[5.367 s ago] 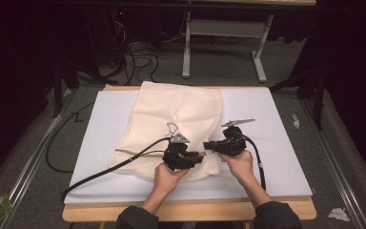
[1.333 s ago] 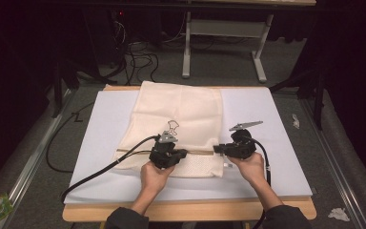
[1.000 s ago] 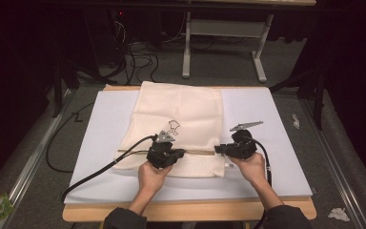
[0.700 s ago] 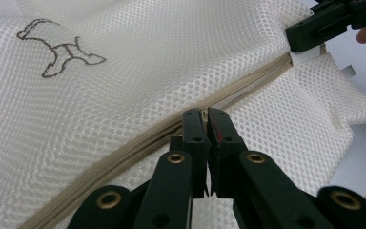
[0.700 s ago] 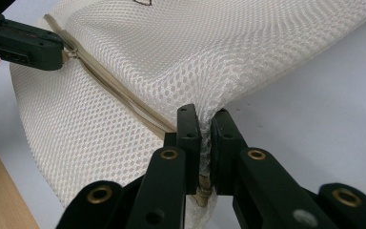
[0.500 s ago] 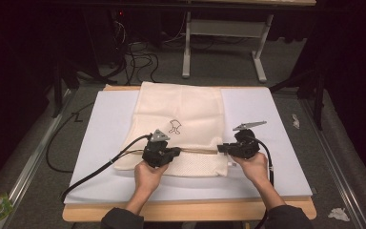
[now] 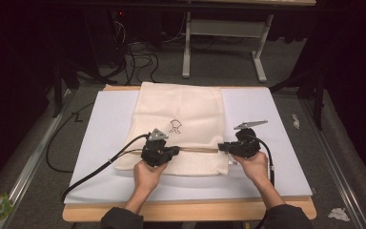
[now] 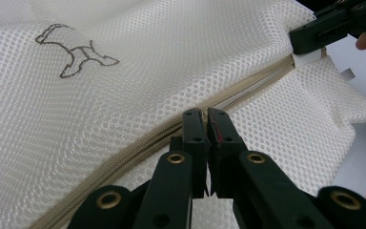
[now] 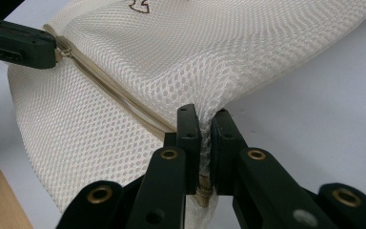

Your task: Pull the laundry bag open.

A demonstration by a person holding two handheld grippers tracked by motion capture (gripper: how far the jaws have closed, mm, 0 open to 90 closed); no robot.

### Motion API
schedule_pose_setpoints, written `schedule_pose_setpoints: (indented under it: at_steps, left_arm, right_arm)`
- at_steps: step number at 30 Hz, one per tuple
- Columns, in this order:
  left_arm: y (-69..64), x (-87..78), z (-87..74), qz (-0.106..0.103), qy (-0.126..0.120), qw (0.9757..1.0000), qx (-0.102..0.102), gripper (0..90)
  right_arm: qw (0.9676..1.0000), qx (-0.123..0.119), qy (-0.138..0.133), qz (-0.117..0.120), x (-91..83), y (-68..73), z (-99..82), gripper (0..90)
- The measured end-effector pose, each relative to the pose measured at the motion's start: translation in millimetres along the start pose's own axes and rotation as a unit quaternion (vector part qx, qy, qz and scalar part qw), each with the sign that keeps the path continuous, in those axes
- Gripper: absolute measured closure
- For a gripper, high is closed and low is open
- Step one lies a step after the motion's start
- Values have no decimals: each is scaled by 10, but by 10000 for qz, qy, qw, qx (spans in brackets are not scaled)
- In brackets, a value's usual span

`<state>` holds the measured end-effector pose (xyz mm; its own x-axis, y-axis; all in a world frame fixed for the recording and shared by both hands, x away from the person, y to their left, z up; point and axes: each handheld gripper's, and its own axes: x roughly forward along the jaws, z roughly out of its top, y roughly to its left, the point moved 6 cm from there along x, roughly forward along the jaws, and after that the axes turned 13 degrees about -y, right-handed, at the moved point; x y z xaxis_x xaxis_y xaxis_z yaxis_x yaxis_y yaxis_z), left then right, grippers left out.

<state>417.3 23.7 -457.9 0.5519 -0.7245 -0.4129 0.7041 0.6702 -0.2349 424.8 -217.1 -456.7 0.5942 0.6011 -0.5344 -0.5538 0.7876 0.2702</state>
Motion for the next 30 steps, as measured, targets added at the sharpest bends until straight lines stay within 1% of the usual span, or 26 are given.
schedule_pose_setpoints:
  at_steps: [1, 2, 5, 7, 10, 11, 17, 19, 25, 27, 30]
  left_arm:
    - [6, -6, 3, 10, -13, 10000, 5, 874]
    - [14, -15, 6, 13, -13, 10000, 3, 874]
    - [16, -20, 11, 8, -19, 10000, -3, 874]
    - [21, -19, 7, 21, -16, 10000, 12, 874]
    - [27, -25, 4, 39, -19, 10000, 22, 874]
    - [34, -32, 6, 49, -20, 10000, 10, 874]
    - [62, -65, 34, 72, -59, 9999, -37, 874]
    - [67, -67, 34, 78, -55, 9999, -45, 874]
    - [97, -90, 34, 142, -48, 9999, -6, 874]
    - [116, -110, 41, 167, -67, 9998, -29, 874]
    - [152, -141, 44, 203, -84, 9997, -50, 874]
  right_arm:
    - [10000, -18, -12, -18, -4, -9, 1, 858]
    - [10000, 22, -3, -20, -12, -18, 0, 858]
    - [10000, 44, -27, -27, -22, -50, -5, 858]
    - [10000, -14, -16, -57, -20, -38, -3, 858]
    - [10000, -2, -17, -54, -20, -39, 2, 858]
    - [10000, -37, -14, -82, -22, -45, 1, 858]
    - [9999, 53, -68, -91, -43, -76, 7, 858]
    - [9999, 9, -48, -108, -38, -69, 8, 858]
    - [9999, 19, -40, -143, -53, -87, 7, 858]
    - [9999, -10, -38, -167, -58, -103, 5, 858]
    - [9998, 14, -45, -184, -70, -124, 2, 858]
